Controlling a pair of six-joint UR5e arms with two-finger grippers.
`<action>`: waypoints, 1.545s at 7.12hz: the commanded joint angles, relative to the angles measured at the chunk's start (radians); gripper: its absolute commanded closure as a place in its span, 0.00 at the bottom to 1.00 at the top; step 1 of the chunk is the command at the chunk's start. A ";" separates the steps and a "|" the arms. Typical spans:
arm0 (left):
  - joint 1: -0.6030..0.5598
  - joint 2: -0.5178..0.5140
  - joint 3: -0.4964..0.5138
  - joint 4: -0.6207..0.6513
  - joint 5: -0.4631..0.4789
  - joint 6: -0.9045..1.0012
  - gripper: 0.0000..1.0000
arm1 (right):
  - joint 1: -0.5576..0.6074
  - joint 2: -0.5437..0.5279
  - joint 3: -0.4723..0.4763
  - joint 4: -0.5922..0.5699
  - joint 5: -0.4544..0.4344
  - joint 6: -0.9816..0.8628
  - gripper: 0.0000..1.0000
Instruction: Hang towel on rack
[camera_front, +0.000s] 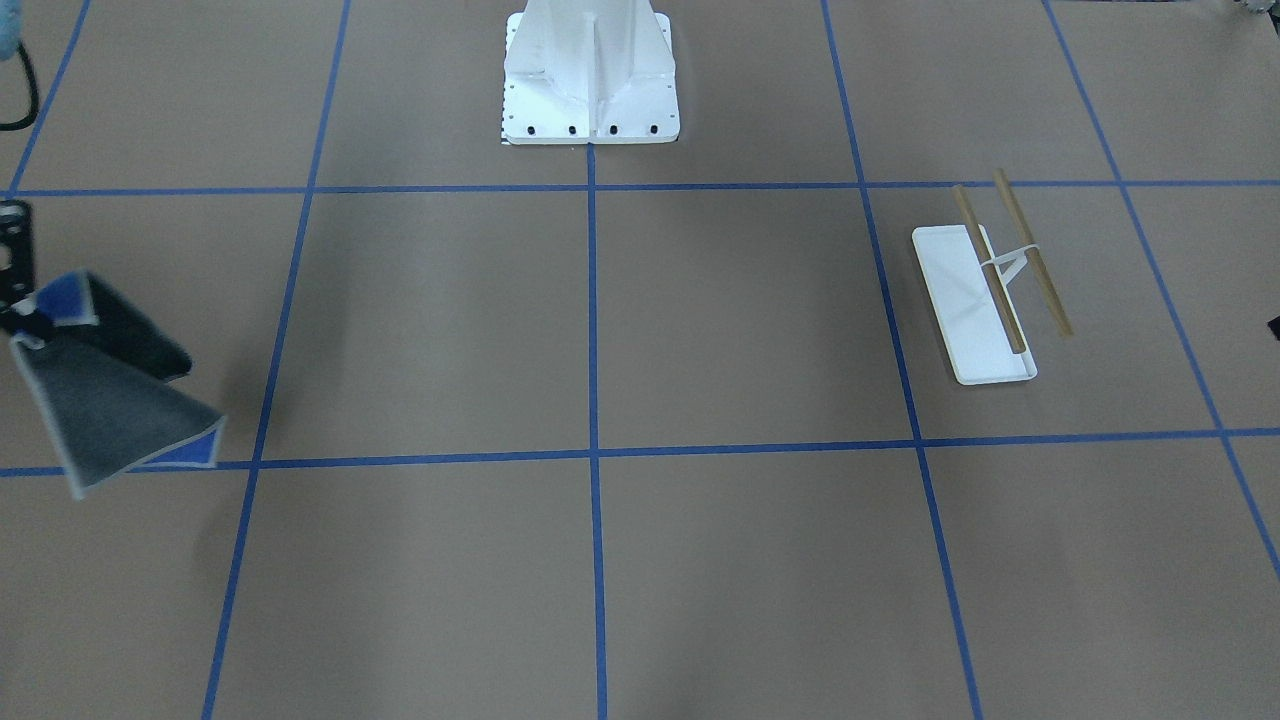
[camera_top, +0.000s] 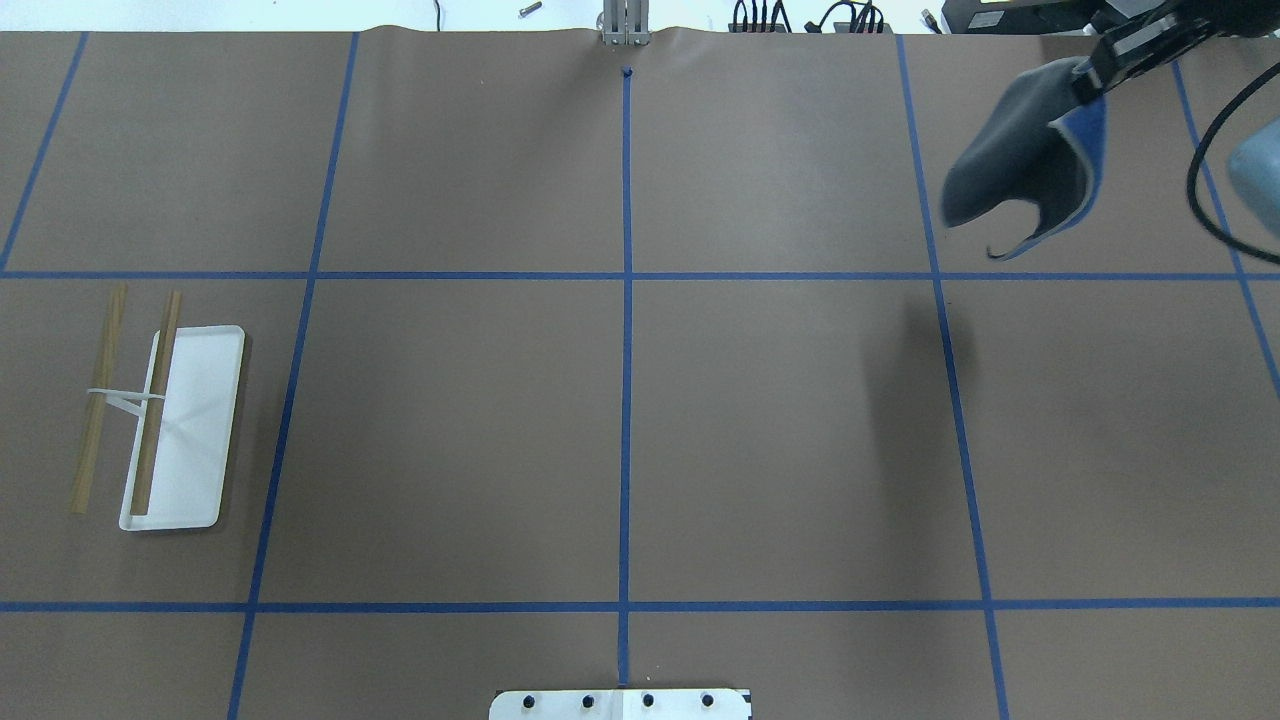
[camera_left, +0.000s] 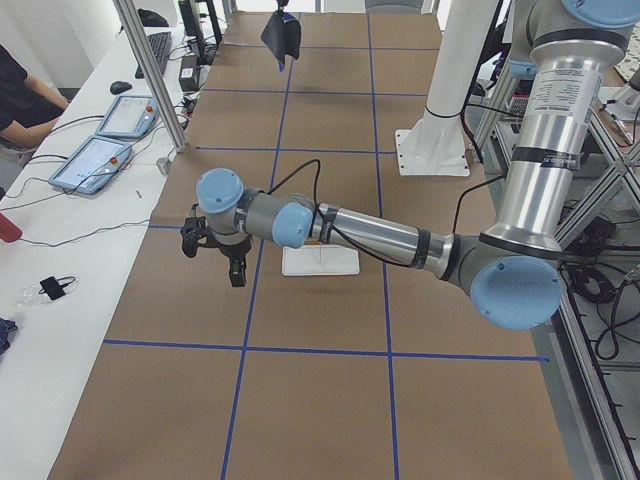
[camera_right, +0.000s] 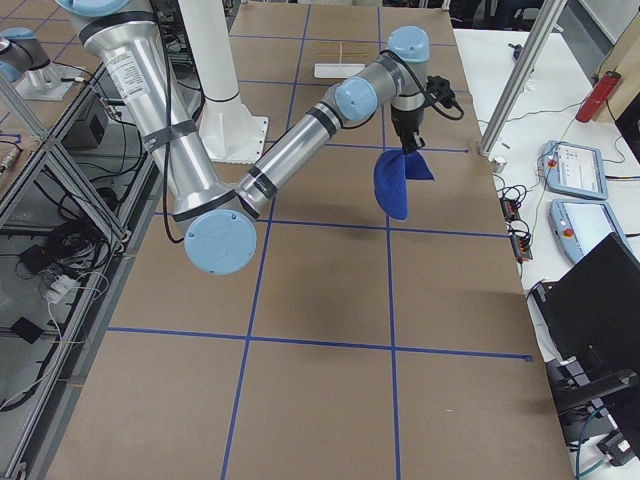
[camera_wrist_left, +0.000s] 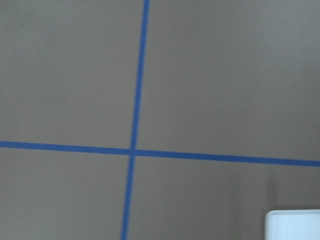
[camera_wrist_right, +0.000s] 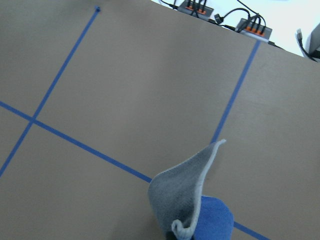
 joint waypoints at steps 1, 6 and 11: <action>0.226 -0.225 0.012 0.001 -0.023 -0.379 0.01 | -0.277 0.021 0.170 -0.002 -0.296 0.077 1.00; 0.513 -0.528 0.123 -0.227 0.073 -0.921 0.02 | -0.555 0.096 0.186 -0.008 -0.656 0.077 1.00; 0.698 -0.748 0.219 -0.375 0.262 -1.230 0.02 | -0.598 0.131 0.154 -0.009 -0.719 0.079 1.00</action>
